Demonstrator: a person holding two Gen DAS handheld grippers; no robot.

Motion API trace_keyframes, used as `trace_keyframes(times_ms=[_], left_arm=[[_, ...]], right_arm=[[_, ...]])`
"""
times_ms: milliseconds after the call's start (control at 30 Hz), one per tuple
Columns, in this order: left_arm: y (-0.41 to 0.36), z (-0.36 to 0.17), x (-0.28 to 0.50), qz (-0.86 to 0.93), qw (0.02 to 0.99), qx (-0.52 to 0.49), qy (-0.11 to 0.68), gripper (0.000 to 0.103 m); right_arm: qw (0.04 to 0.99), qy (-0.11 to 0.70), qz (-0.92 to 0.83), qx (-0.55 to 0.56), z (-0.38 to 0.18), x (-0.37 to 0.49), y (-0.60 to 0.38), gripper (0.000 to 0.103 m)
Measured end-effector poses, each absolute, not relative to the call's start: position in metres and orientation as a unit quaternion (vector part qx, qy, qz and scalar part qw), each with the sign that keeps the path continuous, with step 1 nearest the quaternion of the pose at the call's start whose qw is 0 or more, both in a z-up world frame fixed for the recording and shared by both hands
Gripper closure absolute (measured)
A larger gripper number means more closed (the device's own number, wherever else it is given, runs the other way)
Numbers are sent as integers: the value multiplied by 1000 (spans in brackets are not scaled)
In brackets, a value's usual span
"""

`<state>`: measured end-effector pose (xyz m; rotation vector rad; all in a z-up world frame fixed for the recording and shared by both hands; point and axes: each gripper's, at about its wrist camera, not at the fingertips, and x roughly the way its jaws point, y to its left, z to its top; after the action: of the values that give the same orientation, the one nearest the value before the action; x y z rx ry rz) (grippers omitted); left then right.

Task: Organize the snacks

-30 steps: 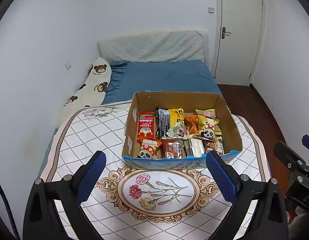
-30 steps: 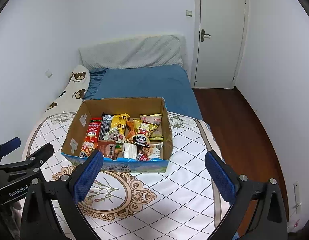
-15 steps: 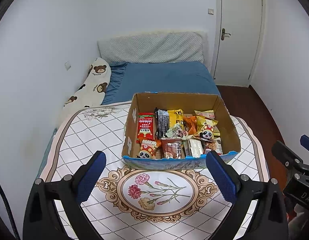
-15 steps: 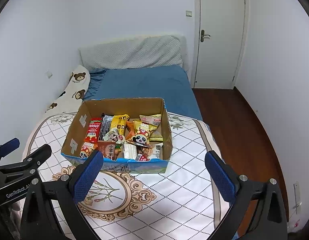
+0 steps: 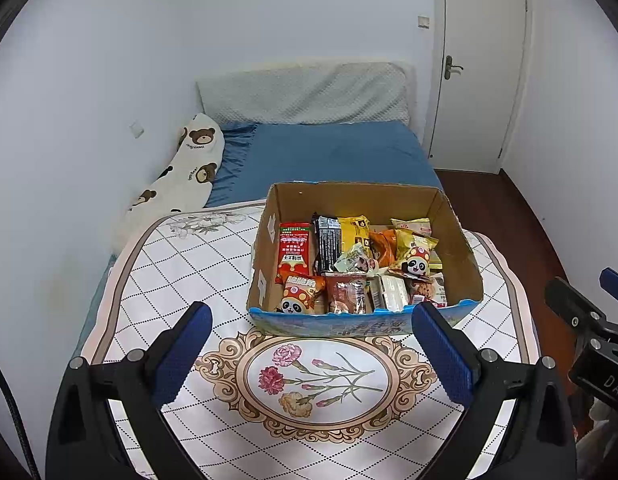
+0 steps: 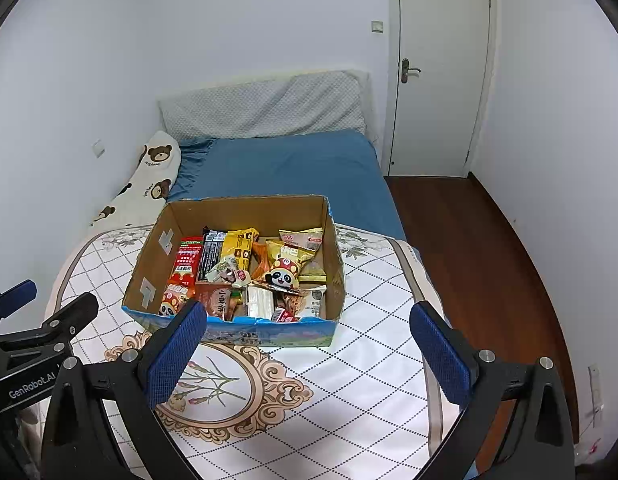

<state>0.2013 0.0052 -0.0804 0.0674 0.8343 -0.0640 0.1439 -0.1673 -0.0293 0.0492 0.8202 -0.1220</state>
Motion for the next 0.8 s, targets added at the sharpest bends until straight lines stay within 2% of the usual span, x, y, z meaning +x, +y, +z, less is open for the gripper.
trace_keyframes(times_ms=[800], left_arm=[[5, -81, 200, -30, 912, 35, 407, 1]], right_arm=[[917, 396, -54, 23, -27, 145, -166, 0]])
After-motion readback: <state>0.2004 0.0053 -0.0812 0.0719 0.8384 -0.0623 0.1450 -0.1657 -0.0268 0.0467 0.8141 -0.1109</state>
